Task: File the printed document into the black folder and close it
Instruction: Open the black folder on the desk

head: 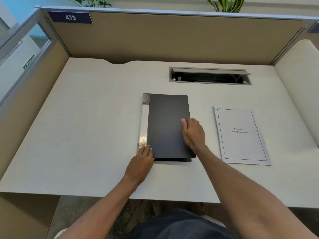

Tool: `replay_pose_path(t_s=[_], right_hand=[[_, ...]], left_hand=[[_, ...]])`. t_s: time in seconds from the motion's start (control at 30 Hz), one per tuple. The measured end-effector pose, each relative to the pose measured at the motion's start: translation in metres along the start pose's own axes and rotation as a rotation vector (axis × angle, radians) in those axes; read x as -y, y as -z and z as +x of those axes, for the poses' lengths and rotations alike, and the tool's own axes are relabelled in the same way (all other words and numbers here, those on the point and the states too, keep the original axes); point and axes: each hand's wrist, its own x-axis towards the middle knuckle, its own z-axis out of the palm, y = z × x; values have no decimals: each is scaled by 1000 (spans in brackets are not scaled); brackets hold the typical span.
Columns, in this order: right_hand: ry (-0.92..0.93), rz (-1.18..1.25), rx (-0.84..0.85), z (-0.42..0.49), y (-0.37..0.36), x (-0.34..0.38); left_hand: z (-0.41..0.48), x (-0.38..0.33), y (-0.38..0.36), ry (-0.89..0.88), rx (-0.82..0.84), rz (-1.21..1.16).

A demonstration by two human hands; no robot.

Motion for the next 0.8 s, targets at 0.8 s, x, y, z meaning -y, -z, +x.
replay_pose_path(t_s=[0.8], right_hand=[[153,-355,424,-26,-62,56]], left_hand=[[-33,6,15,606,-445,-966]])
